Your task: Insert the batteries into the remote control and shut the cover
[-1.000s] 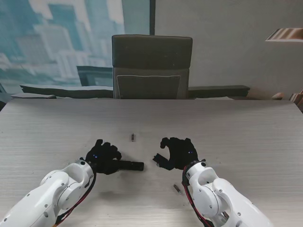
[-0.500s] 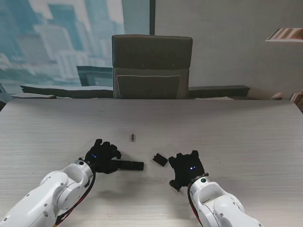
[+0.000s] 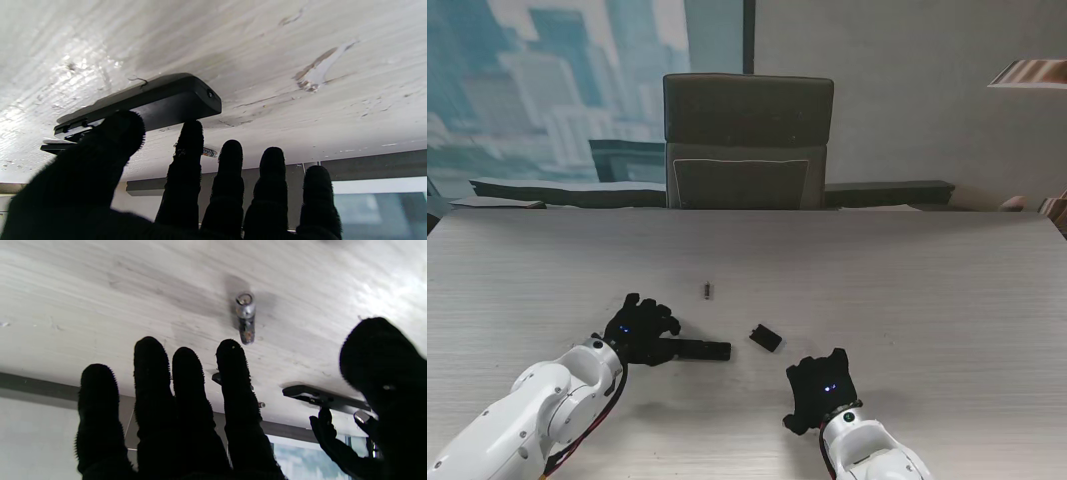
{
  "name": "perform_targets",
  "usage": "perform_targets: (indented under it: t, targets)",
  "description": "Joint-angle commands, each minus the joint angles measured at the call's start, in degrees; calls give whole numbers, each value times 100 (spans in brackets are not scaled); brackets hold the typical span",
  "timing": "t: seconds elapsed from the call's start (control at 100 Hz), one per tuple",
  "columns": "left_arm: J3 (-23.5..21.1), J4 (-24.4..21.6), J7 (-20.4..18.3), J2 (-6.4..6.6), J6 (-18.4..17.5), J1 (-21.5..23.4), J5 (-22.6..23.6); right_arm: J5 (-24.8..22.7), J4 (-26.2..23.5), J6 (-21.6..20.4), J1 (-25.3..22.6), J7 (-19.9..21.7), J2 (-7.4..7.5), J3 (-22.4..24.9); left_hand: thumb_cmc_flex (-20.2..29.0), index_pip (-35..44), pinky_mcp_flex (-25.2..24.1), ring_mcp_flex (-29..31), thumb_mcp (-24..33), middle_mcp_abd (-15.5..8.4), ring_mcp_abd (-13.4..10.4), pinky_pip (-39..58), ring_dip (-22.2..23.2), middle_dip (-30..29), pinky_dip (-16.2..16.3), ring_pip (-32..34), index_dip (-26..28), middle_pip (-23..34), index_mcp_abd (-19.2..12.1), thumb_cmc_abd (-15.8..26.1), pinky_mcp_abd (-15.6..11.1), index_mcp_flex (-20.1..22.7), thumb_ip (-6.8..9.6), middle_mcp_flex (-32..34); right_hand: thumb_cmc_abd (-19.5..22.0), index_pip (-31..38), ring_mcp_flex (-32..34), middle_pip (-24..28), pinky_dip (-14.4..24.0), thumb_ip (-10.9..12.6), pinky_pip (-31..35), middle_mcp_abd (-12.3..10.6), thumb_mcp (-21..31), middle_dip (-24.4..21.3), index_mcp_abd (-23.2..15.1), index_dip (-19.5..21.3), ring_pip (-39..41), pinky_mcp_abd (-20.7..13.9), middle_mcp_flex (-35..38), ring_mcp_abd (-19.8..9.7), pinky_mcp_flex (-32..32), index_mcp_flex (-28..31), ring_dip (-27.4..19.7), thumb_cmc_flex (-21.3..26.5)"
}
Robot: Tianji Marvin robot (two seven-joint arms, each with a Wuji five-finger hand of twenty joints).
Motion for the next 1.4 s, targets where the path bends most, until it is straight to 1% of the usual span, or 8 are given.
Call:
perform_targets:
  t: [0.0,0.47,0.7,0.74,0.78,0.87,1.07,1.39]
  targets:
    - [2,-34,-99,-6,23,27,-20,-36,58,18,-47,83,17,-34,-107,-66,-107,-165,-57,125,82,-105,-56,-46,26,-105,-64,-68,62,94,75,97,175,-80,79,13,128,166,-60,-6,182,-75,-56,120,124,113,139,43,125,-4,39,187,98,-167]
    - [0,-26,-90,-11,12,23,-63,-82,356,298,40,47,24,-150,-110,-73,-99,-168,-95,130,84,-111,-55,-44,44,-102,-63,-68,88,129,87,102,185,-72,357,92,164,287,-116,144,290,-179,-223,150,-135,173,269,-29,137,-123,102,187,109,174]
    - [-3,-23,-96,-14,3,19,-106,235,546,215,253,250,48,-298,-112,-87,-98,-174,-127,137,86,-115,-57,-48,50,-107,-68,-78,92,175,87,96,195,-91,139,330,176,439,-153,238,284,-385,462,187,-357,189,361,-106,373,-220,30,473,147,847]
    - [0,-20,-91,-15,-3,15,-111,274,555,192,278,284,52,-316,-113,-93,-98,-176,-133,143,83,-115,-57,-48,51,-108,-69,-79,96,182,87,93,196,-93,-22,641,187,441,-152,-262,316,-433,605,163,-419,-589,390,-121,490,-238,26,516,150,1068]
    - [2,-19,-90,-14,-9,12,-111,298,564,166,303,312,56,-334,-115,-90,-98,-172,-140,136,81,-116,-57,-49,52,-107,-68,-81,57,197,87,103,198,-95,-170,931,205,448,-142,-552,338,-463,694,156,-473,-1008,410,-131,580,-252,34,508,153,1309]
    - [3,-14,-80,-15,-20,9,-114,359,588,136,374,402,63,-379,-113,-99,-98,-173,-153,134,81,-117,-56,-48,54,-107,-69,-80,87,206,87,92,203,-93,-340,1325,241,435,-110,-802,396,-478,849,135,-508,-1392,428,-160,711,-260,55,475,153,1762]
    - [-2,-16,-75,-17,-7,16,-118,532,694,144,579,494,69,-514,-102,-95,-98,-174,-163,139,88,-118,-56,-48,57,-108,-65,-80,77,207,87,102,209,-95,-137,1666,391,433,-82,-803,445,-487,1062,-203,-469,-1641,497,-145,1133,-233,113,798,153,2461]
    - [3,-22,-73,-16,-5,18,-109,720,913,62,915,443,58,-576,-106,-101,-97,-174,-170,145,88,-120,-55,-48,59,-105,-64,-80,99,220,87,97,211,-97,87,1913,318,610,-54,-636,474,-432,1186,-250,-426,-1190,594,-134,1095,-176,52,719,187,2643]
